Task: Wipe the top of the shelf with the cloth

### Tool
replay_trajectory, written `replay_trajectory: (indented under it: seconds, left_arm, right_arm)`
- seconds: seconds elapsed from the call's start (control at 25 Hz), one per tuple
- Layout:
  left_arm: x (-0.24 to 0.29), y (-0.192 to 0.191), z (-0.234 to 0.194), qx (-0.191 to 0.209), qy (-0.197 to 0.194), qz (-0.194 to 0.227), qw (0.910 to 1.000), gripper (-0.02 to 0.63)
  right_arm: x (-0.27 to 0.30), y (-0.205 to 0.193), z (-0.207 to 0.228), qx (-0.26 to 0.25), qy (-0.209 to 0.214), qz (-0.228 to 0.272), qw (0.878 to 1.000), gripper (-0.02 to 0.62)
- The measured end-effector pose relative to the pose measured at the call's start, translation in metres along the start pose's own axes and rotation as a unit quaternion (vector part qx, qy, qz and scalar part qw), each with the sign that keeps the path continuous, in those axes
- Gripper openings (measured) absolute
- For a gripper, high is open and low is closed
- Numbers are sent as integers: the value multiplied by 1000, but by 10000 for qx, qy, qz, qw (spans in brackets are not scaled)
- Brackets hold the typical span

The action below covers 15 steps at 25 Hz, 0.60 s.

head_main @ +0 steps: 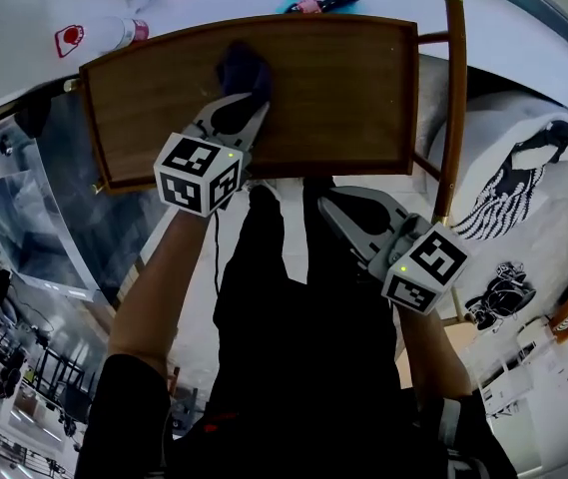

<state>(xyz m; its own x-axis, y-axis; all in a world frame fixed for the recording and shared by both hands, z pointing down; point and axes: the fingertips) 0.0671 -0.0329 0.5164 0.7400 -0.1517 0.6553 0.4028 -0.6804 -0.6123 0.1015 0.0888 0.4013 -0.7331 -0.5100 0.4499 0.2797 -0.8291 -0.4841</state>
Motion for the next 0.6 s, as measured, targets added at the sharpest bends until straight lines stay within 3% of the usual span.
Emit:
replay_trajectory:
  seconds: [0.6]
  left_arm:
    - [62, 15, 71, 367, -560, -232, 9975, 52]
  right_arm:
    - [-48, 4, 19, 144, -41, 409, 9991, 4]
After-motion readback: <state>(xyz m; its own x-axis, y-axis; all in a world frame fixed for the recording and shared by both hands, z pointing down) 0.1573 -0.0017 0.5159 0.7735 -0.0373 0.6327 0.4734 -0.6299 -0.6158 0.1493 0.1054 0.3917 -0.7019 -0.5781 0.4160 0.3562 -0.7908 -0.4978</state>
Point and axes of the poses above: the fingertips, and each gripper's own axes: x forward along the fingers, z to its right, y out of its top, and after that the axes turned 3 degrees about -z, right-handed
